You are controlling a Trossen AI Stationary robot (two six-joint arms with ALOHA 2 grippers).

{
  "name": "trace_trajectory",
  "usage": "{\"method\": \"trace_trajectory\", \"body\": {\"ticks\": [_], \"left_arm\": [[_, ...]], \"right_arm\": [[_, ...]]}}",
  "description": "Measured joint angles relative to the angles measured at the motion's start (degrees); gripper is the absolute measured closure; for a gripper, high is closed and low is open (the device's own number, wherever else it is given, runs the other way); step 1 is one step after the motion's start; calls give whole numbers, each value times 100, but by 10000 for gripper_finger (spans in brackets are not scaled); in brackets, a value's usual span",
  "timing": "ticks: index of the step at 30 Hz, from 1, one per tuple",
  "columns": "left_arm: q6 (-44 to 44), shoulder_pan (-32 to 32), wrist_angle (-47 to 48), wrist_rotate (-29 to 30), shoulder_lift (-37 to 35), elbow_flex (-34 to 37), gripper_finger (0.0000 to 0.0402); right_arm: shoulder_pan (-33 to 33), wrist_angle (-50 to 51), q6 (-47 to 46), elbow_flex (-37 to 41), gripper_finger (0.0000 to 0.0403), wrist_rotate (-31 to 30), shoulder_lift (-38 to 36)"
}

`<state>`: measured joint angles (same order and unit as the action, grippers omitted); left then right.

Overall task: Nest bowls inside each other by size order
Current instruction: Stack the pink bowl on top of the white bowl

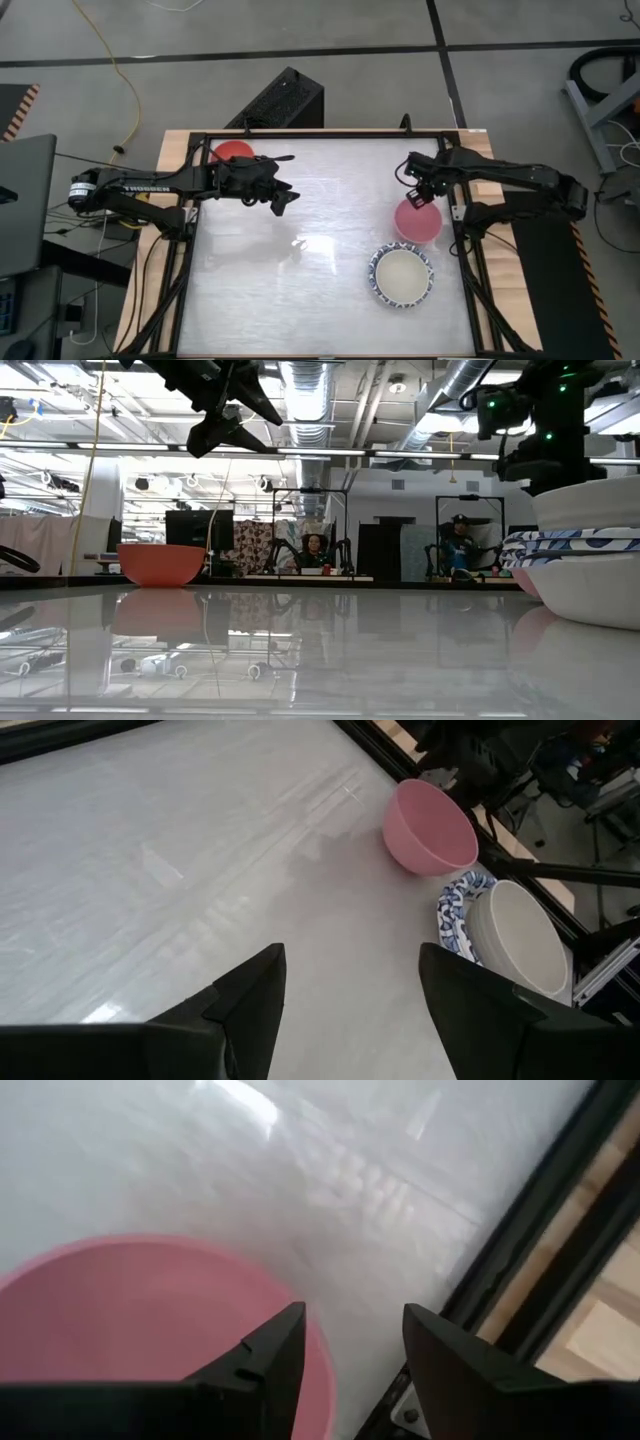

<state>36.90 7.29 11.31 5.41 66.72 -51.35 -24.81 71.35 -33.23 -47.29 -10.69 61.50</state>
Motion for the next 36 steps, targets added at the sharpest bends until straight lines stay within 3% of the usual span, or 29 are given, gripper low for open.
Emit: {"method": "trace_trajectory", "body": {"ticks": [17, 36], "left_arm": [[-4, -1, 16, -2, 0, 0, 183], [-8, -1, 136, -2, 0, 0, 183]], "right_arm": [[-9, -152, 819, 4, 212, 317, 677], [-9, -453, 671, 575, 212, 466, 719]]}}
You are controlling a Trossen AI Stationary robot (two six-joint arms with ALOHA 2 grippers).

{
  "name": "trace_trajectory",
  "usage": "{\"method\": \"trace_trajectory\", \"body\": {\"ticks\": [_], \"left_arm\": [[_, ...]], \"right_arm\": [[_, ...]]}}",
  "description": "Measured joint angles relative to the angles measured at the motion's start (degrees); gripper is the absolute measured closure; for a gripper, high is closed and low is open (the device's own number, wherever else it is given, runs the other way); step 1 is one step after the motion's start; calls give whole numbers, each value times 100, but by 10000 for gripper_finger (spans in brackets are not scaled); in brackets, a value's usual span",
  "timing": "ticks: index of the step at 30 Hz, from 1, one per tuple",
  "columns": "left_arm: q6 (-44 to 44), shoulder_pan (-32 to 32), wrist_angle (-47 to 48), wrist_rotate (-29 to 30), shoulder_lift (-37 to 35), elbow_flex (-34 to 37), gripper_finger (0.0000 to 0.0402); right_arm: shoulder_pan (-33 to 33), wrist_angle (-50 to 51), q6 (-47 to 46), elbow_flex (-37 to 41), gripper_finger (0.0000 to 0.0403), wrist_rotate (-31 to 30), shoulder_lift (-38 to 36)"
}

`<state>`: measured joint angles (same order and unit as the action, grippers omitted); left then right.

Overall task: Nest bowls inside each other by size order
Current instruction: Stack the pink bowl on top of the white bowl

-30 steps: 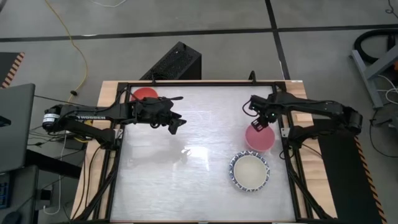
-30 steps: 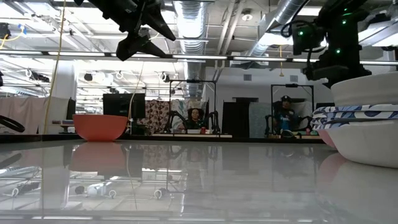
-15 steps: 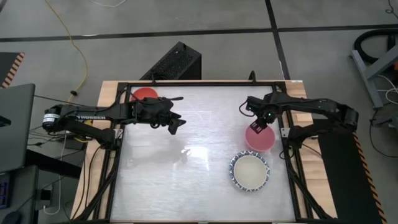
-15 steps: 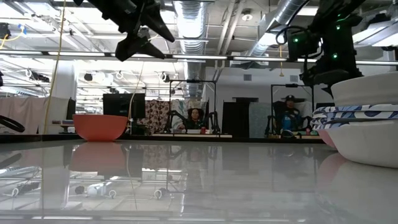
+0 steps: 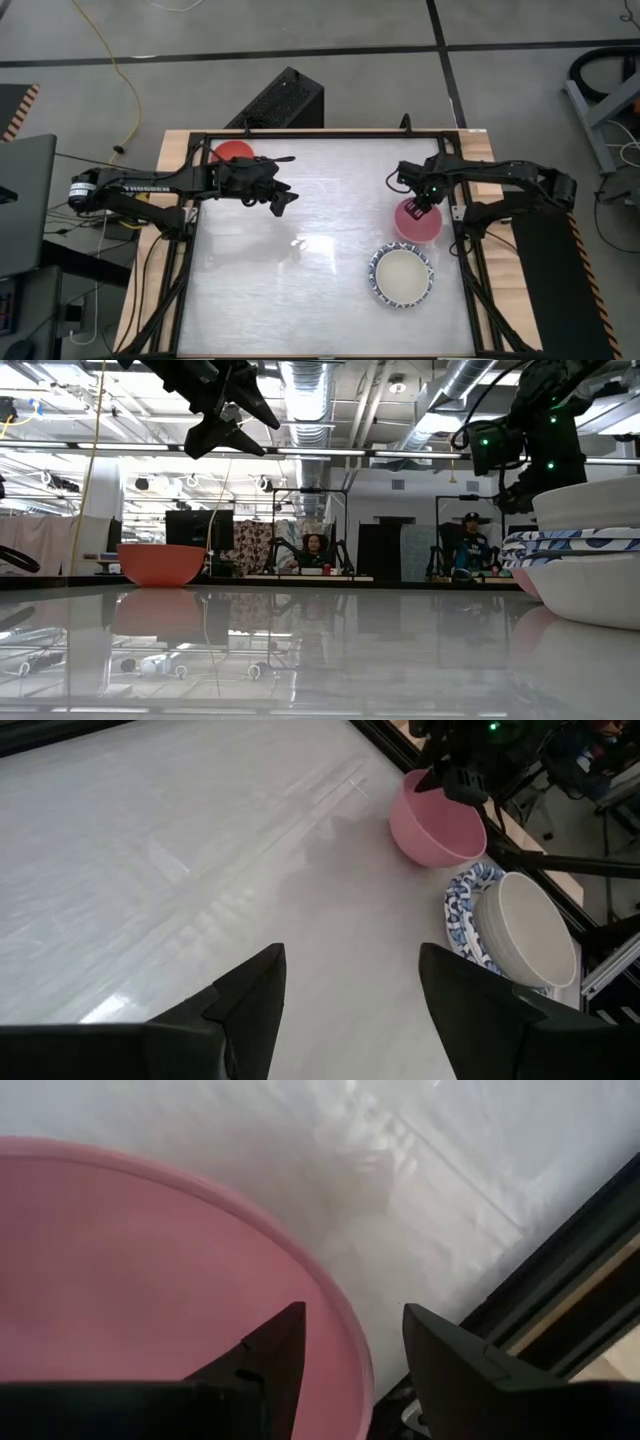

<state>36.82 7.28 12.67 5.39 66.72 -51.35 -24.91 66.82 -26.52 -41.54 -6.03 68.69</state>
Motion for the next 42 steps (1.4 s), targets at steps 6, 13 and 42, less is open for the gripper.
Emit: {"method": "trace_trajectory", "body": {"ticks": [6, 13, 42], "left_arm": [[1, -1, -3, 0, 0, 0, 183], [11, 1, -6, 0, 0, 0, 183], [24, -1, -11, 4, -2, 0, 183]], "right_arm": [[0, -202, 0, 70, 237, 263, -2], [0, -276, -132, 271, 302, 436, -2], [-809, -367, -1573, -649, 394, 356, 4]]}}
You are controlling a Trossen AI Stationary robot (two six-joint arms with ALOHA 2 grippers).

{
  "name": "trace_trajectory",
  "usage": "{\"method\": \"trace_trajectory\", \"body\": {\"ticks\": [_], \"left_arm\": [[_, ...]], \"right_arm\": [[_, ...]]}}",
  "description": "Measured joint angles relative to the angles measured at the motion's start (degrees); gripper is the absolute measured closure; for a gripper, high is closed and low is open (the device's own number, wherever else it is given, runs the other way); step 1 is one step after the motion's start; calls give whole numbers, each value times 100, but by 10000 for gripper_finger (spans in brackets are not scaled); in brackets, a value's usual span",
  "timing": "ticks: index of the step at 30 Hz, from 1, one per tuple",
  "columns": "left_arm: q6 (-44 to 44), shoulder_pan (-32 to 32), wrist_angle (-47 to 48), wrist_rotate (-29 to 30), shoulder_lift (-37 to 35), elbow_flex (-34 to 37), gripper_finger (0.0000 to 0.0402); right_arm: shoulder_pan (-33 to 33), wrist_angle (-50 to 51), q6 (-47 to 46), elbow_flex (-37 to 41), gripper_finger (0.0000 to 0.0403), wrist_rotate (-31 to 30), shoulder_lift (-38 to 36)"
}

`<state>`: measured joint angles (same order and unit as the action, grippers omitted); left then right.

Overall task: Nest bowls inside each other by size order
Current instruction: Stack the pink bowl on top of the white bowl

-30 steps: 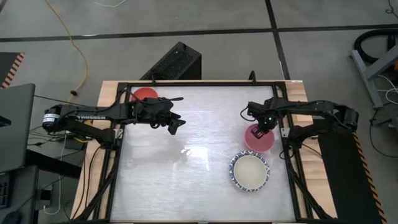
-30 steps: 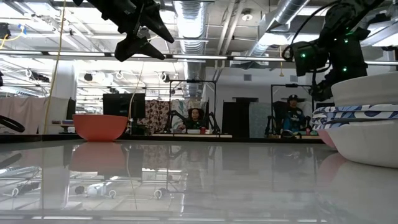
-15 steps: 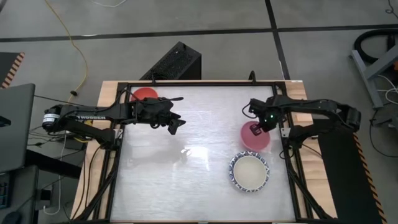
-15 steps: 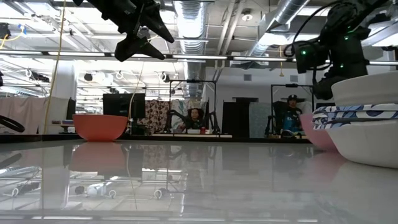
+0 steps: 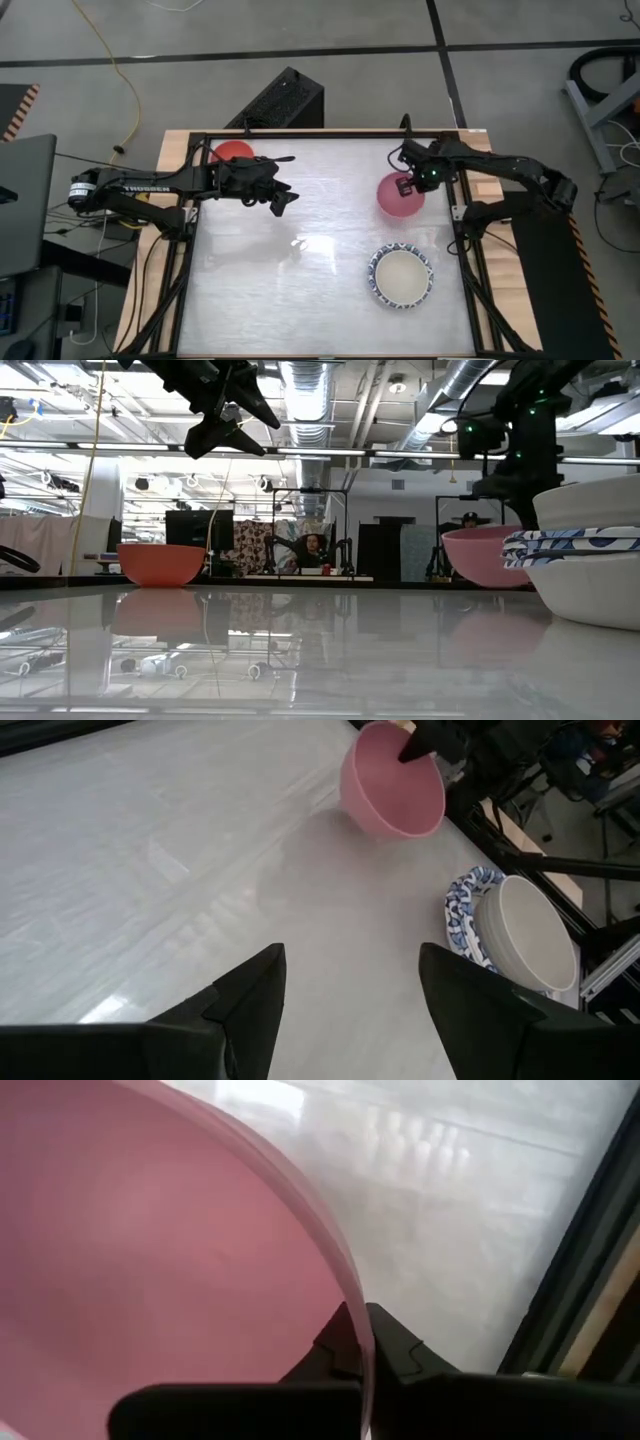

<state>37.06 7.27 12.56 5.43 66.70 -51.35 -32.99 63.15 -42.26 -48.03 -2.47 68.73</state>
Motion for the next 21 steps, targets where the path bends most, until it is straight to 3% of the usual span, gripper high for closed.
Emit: {"method": "trace_trajectory", "body": {"ticks": [13, 21], "left_arm": [[0, 1, 2, 63, 0, 0, 183], [0, 2, 2, 61, 0, 0, 183]], "right_arm": [[-18, 177, 65, -750, 394, 849, -2], [536, 703, -72, -1314, 394, 1001, -4]]}}
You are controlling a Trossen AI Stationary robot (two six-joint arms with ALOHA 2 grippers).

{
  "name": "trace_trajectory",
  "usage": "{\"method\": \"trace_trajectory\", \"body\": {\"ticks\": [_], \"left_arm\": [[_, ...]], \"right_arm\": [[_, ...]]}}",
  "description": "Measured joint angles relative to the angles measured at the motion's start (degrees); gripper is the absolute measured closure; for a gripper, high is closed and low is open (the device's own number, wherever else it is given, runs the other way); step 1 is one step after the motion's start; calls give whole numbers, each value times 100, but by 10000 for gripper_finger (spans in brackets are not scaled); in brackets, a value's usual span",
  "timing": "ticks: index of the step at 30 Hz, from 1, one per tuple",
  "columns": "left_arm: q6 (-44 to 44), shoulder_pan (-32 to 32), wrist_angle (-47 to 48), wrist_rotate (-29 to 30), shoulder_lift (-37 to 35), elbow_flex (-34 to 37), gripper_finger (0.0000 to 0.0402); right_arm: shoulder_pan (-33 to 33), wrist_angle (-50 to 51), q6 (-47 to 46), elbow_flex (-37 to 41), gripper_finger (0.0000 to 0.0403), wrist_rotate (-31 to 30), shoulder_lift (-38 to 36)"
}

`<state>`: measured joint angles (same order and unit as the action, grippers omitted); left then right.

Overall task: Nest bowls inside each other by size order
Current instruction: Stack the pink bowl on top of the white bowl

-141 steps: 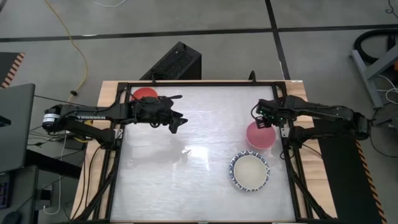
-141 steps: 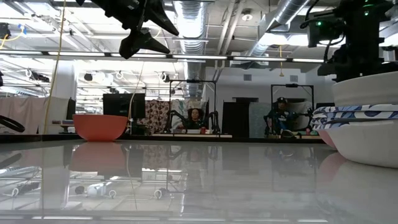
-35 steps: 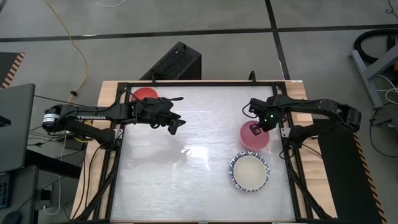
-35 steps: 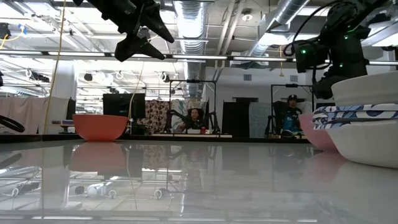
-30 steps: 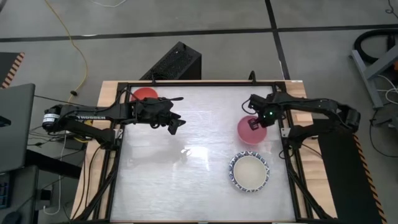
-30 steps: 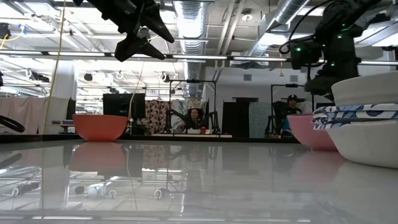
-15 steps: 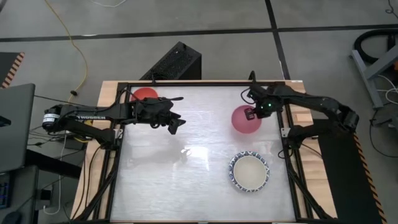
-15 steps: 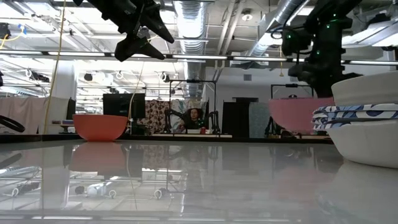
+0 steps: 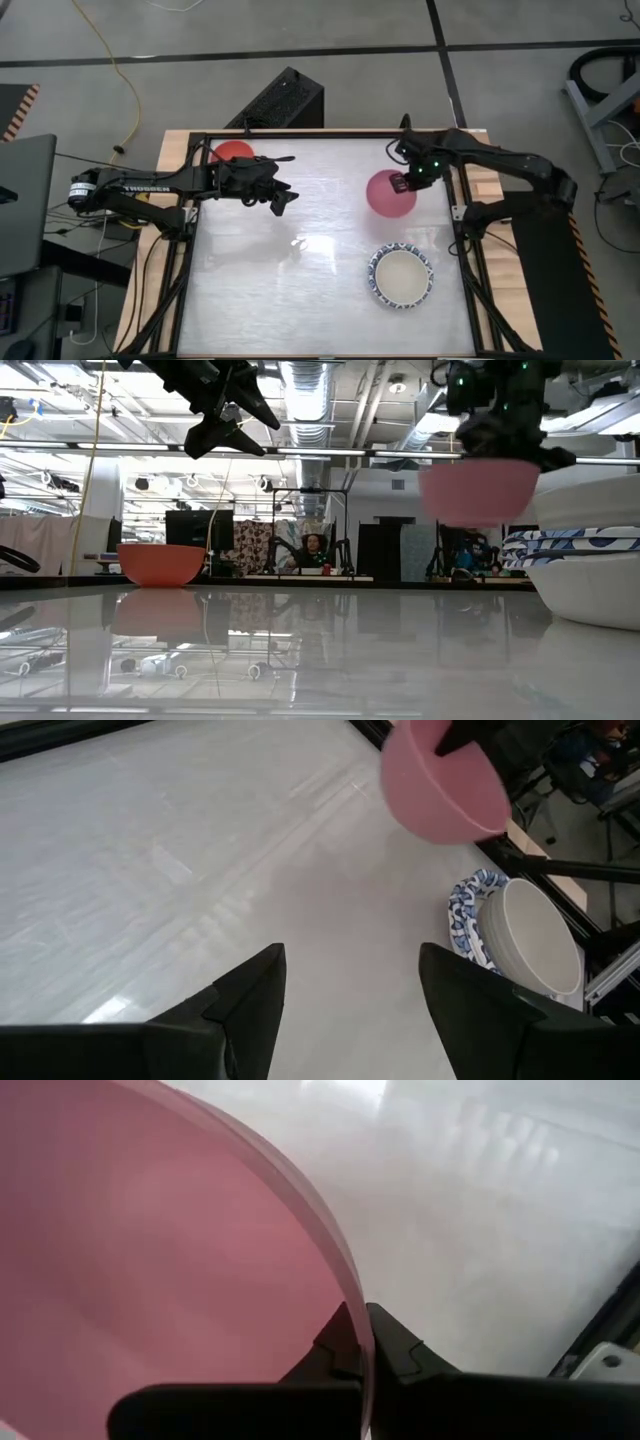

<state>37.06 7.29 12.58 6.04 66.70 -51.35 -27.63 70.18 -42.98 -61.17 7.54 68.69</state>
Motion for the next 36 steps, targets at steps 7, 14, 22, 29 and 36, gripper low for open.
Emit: {"method": "trace_trajectory", "body": {"ticks": [7, 14, 22, 29, 36], "left_arm": [[0, -2, 2, 0, 0, 0, 183], [0, 0, 2, -2, 0, 0, 183], [0, -1, 5, -3, 0, 0, 183], [0, -2, 6, -26, 0, 0, 183], [0, -2, 4, -26, 0, 0, 183]], "right_arm": [[1075, 167, -460, -264, 393, 206, -27], [2473, 176, -1453, -266, 392, 307, -48], [3677, 257, -2680, -266, 390, 291, -48], [4376, 450, -3527, -240, 389, 55, -48], [4828, 278, -4043, -59, 389, -34, -48]]}}
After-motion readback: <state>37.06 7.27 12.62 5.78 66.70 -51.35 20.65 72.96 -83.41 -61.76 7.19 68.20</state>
